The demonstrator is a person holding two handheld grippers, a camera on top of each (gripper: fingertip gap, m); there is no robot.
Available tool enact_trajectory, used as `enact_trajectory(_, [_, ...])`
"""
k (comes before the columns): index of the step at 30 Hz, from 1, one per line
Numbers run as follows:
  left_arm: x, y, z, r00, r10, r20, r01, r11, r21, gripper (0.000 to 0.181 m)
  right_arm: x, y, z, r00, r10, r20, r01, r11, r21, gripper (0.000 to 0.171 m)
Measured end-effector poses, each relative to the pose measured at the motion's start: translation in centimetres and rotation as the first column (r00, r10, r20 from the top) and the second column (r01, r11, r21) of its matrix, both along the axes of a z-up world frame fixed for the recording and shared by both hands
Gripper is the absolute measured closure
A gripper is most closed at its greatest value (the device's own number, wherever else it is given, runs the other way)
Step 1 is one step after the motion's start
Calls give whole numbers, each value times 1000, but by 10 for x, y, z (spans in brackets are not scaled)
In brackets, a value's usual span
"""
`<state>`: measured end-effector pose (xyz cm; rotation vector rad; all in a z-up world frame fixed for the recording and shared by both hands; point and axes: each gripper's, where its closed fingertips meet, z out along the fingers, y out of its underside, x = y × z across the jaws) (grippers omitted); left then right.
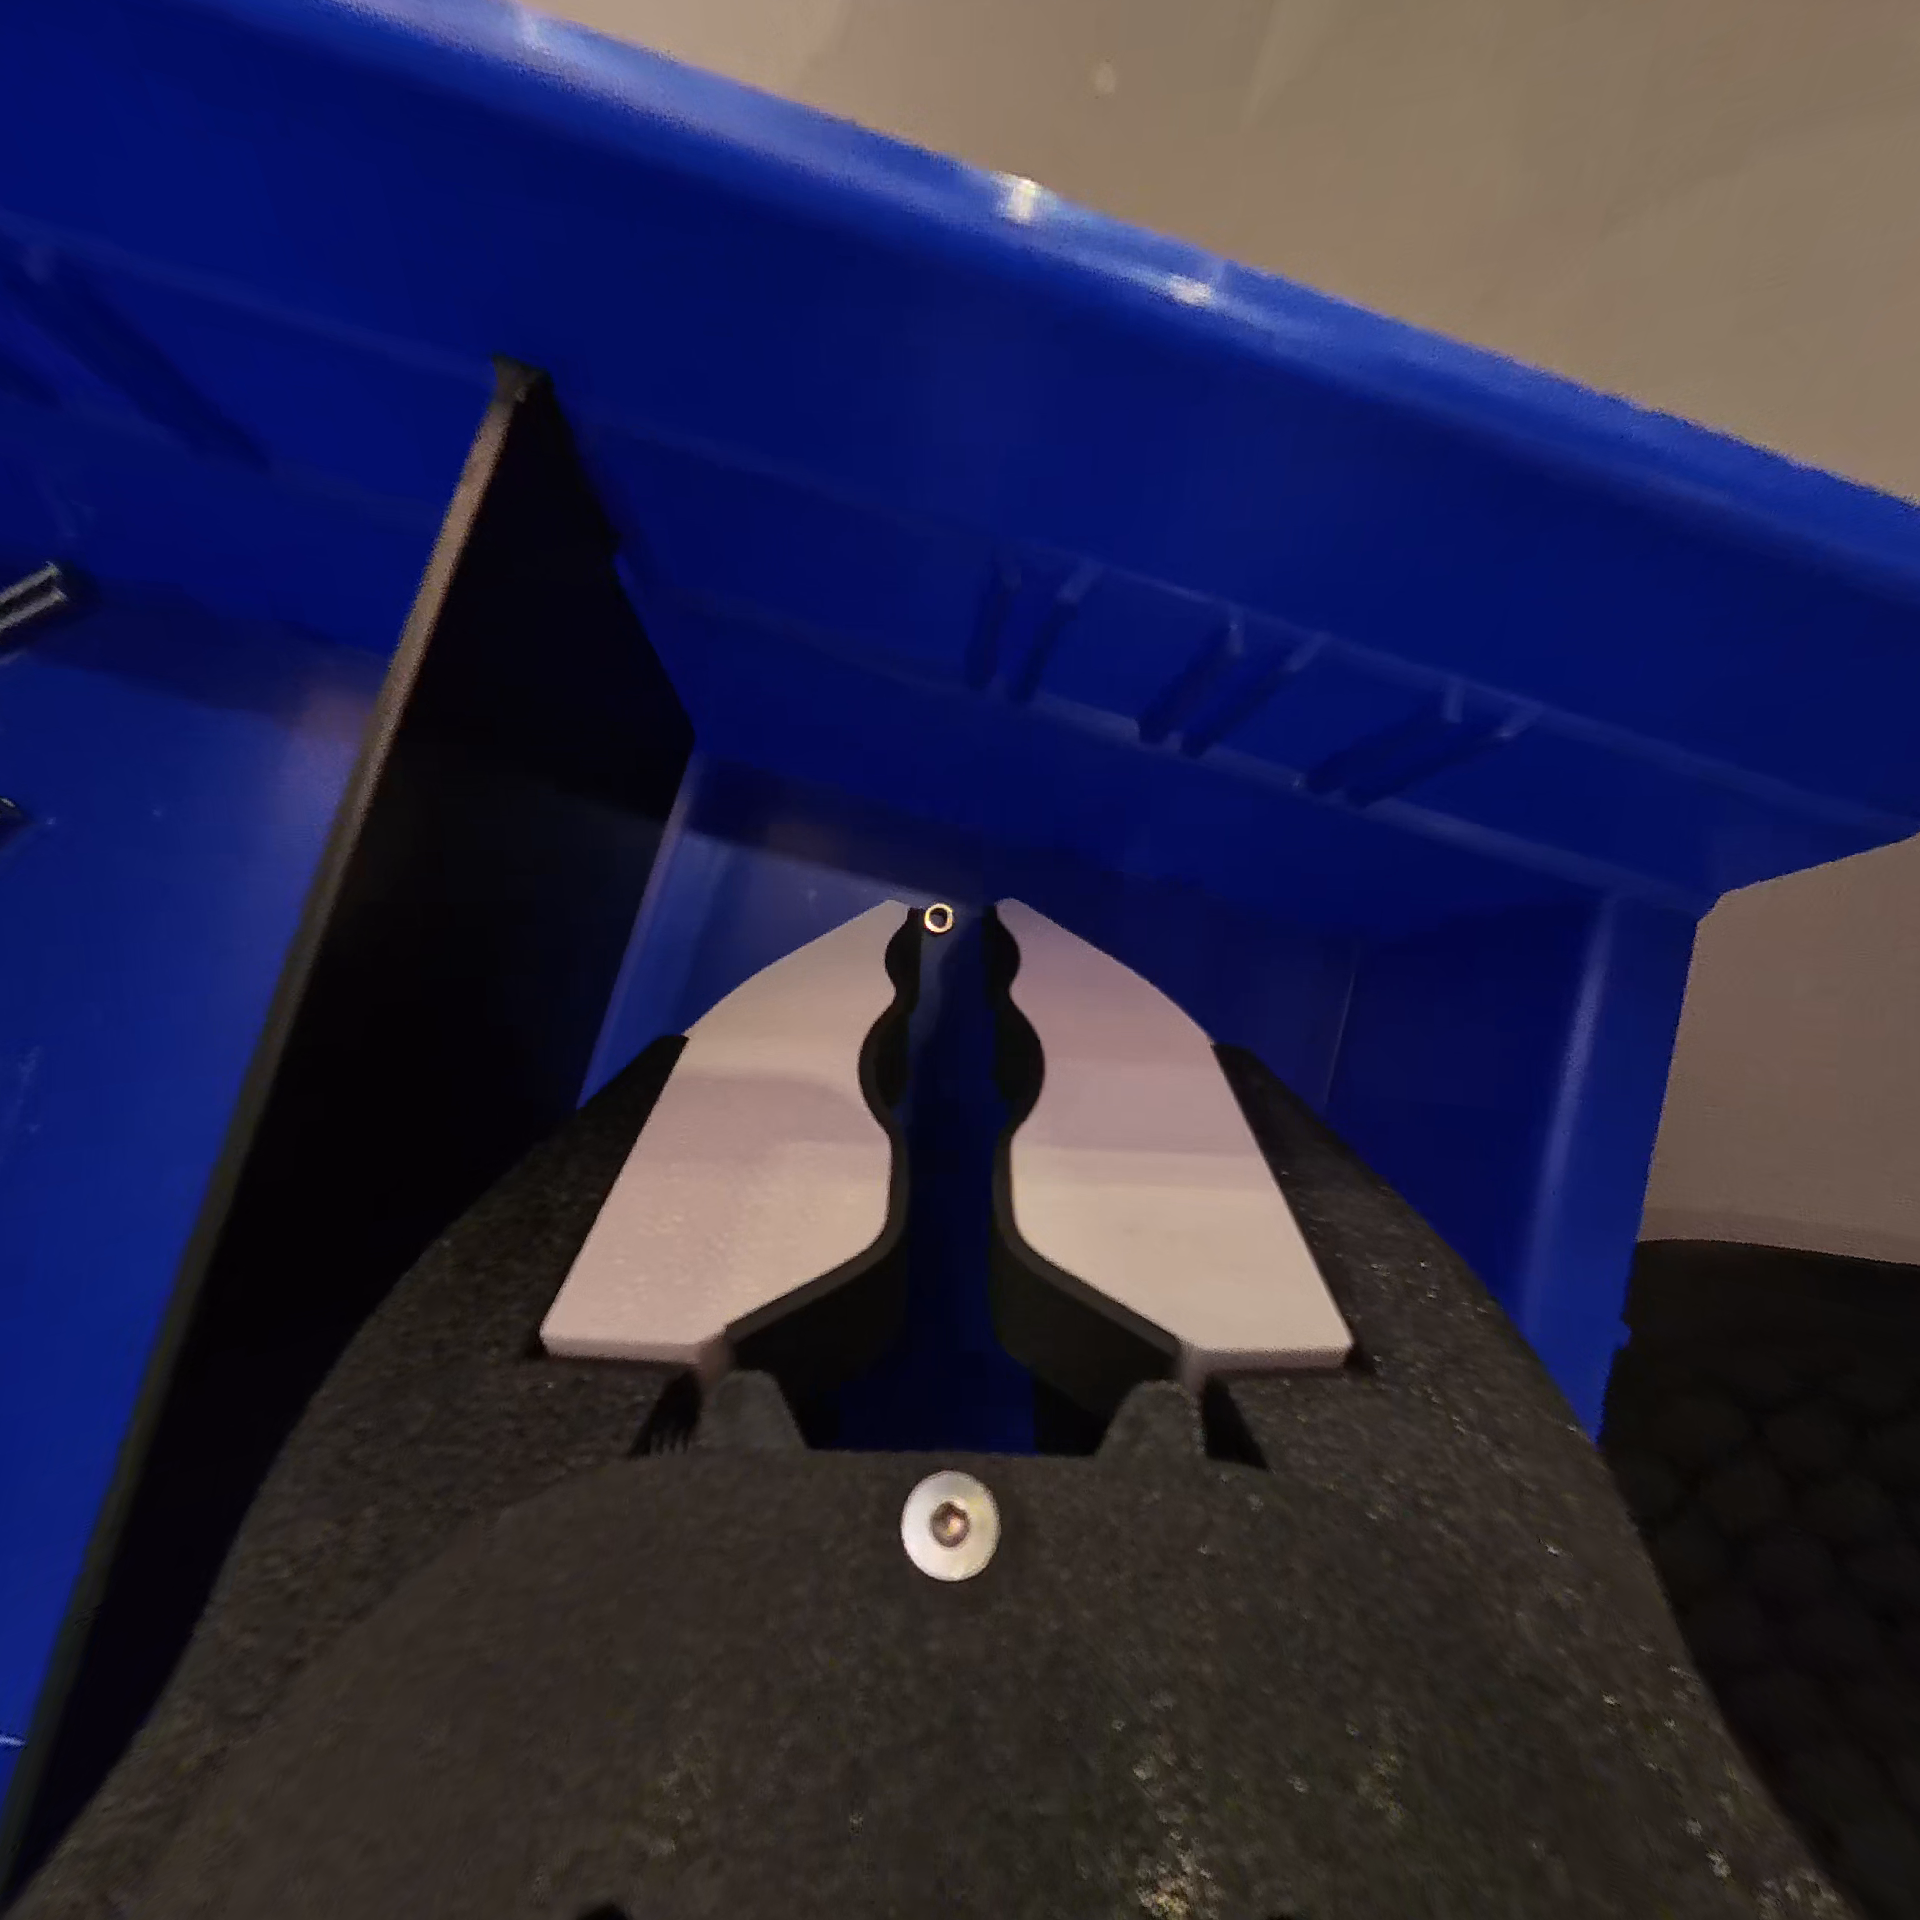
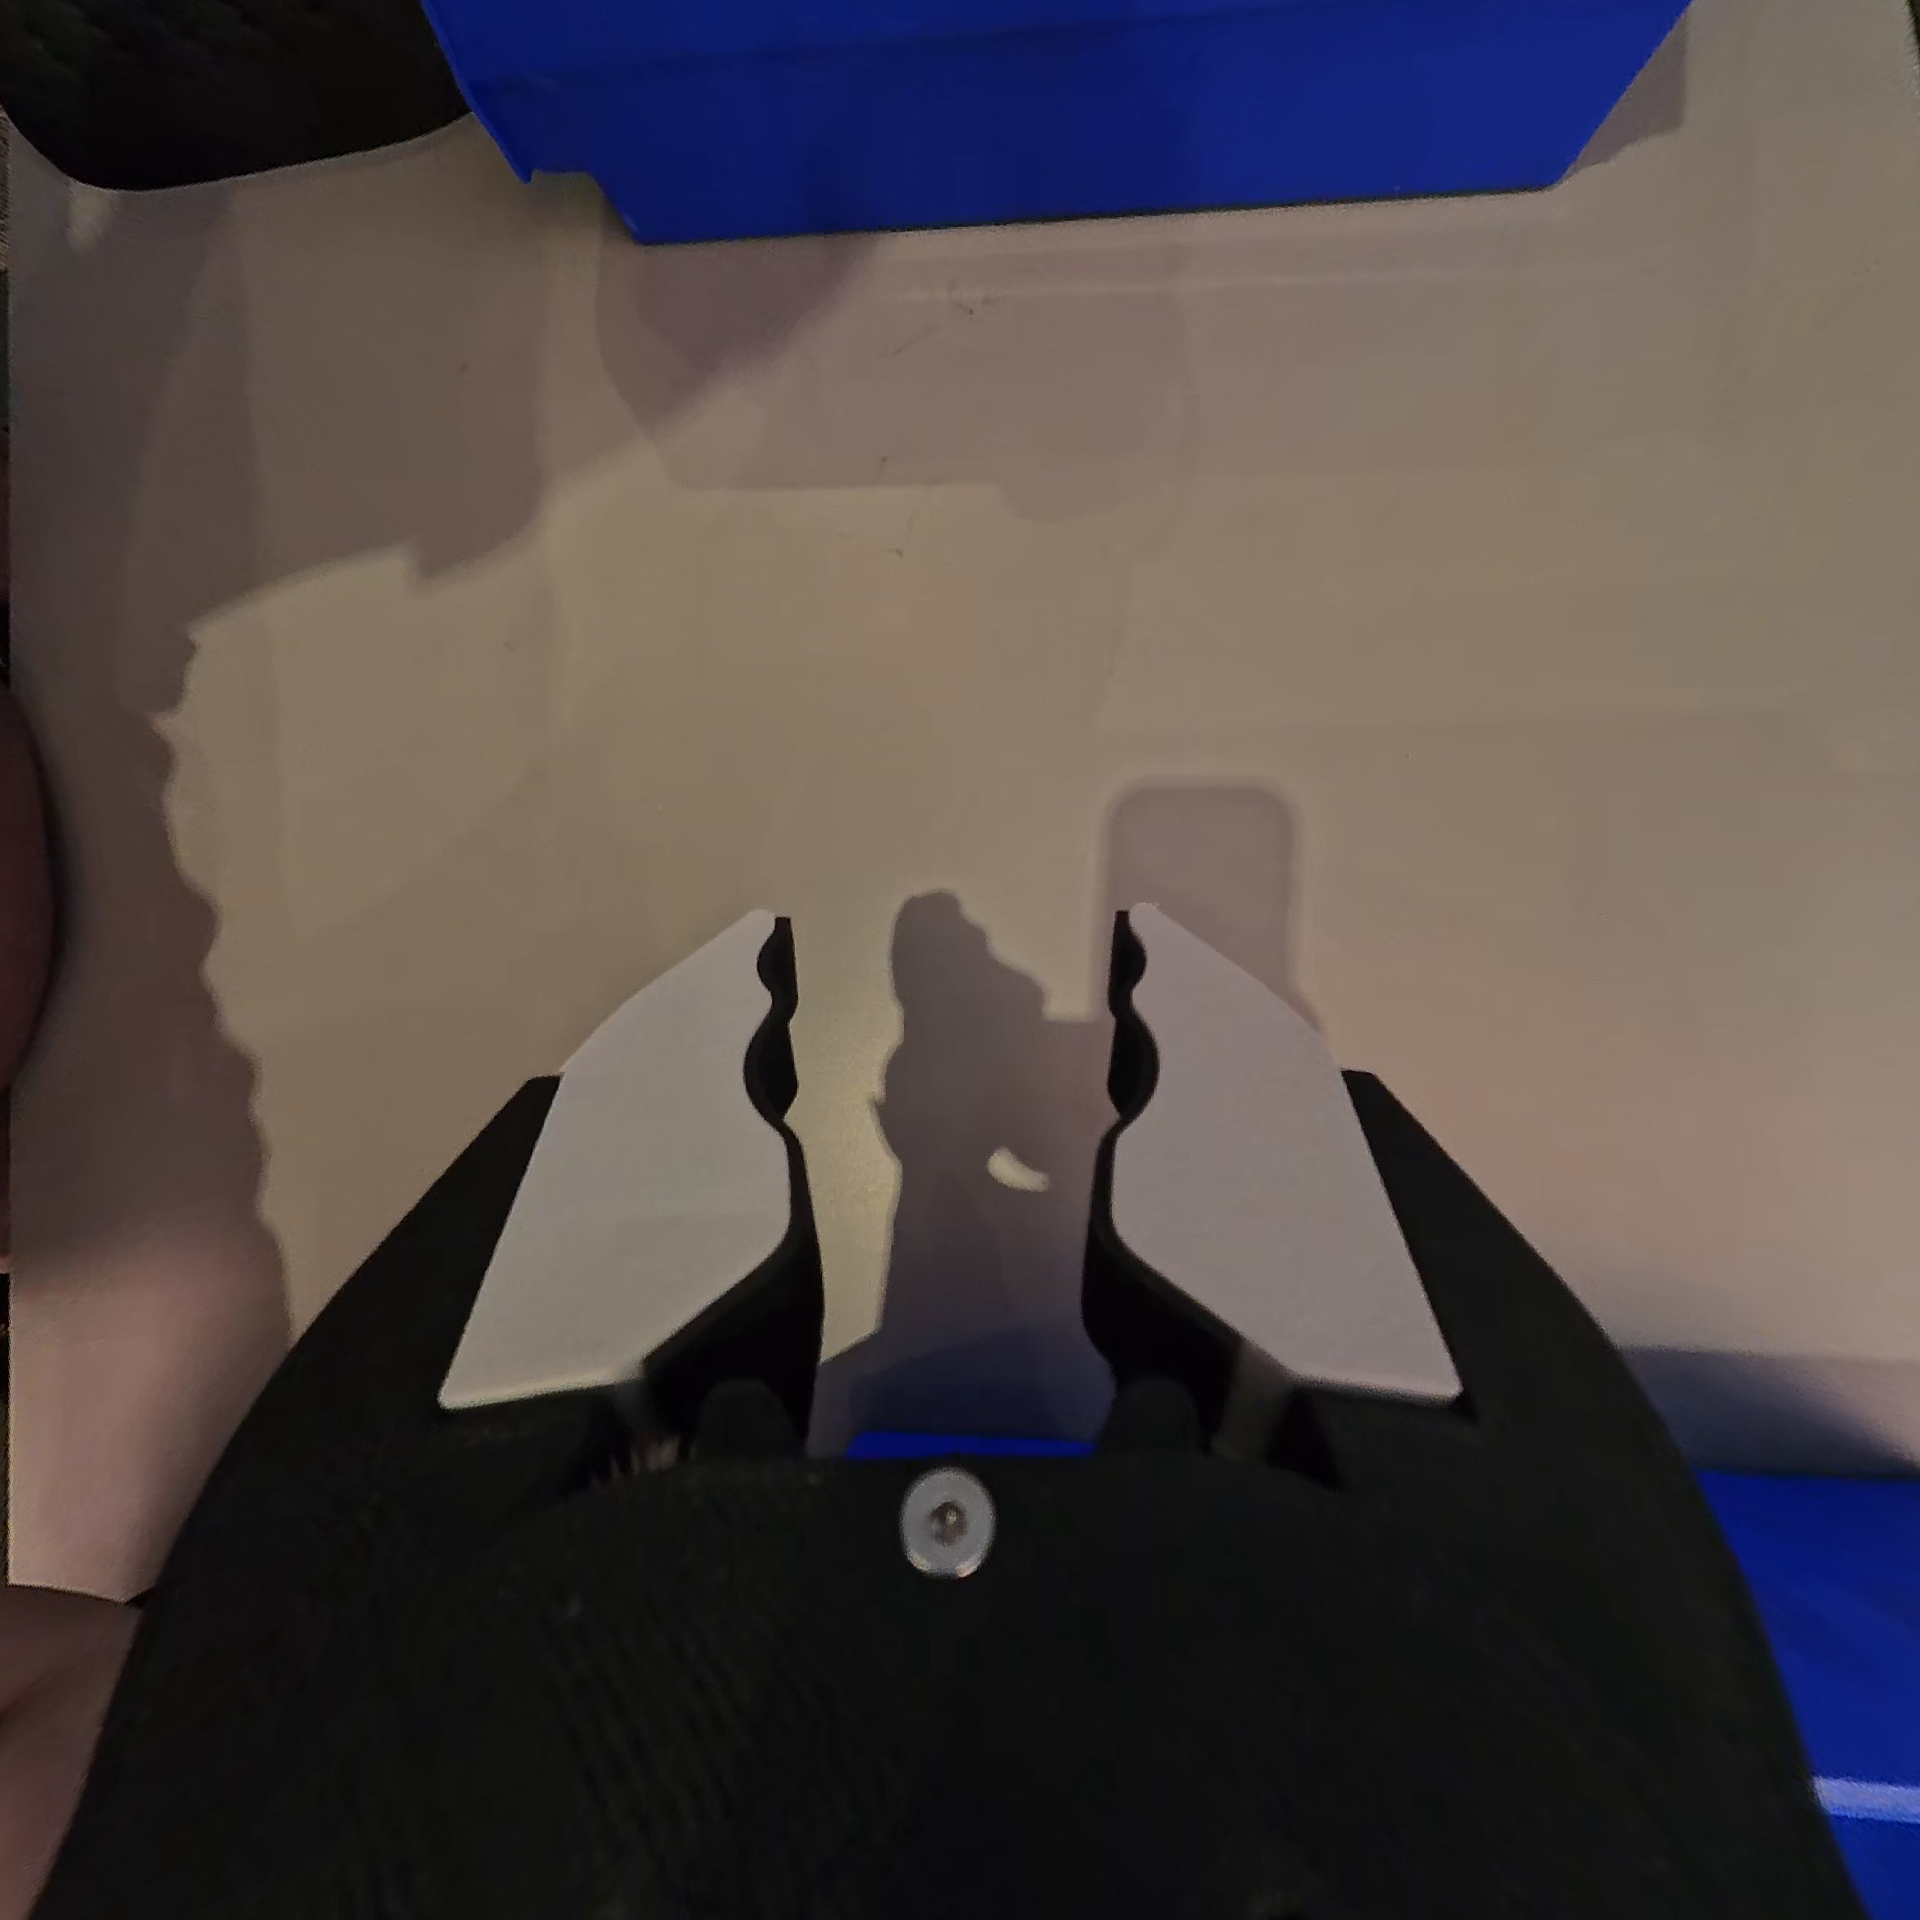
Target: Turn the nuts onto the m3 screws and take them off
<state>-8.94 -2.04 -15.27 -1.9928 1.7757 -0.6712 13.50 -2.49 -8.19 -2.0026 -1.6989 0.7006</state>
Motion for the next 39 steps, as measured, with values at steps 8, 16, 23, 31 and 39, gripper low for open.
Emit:
enact_trajectory(8, [2, 2, 0, 1000, -6, 2, 6, 1000, 13, 173, 0, -2, -1, 1000, 7, 4, -7, 1000, -6, 112])
enact_trajectory(16, [2, 3, -1, 1000, -3, 8, 3, 1000, 20, 176, 0, -2, 0, 1000, 9, 2, -9, 1000, -7, 112])
enact_trajectory(23, [1, 5, 4, 1000, -14, 8, 13, 995, 95, 181, 0, -3, 0, 1000, 12, 1, -12, 1000, -6, 112])
enact_trajectory(31, [0, 3, 7, 1000, 9, 14, -10, 998, 58, 162, -1, -5, 2, 1000, 19, 0, -19, 1000, -4, 112])
enact_trajectory(39, [-1, 2, -1, 999, -7, -34, 9, 998, 57, 170, -1, -7, 1, 1000, 28, 12, -28, 1000, -8, 112])
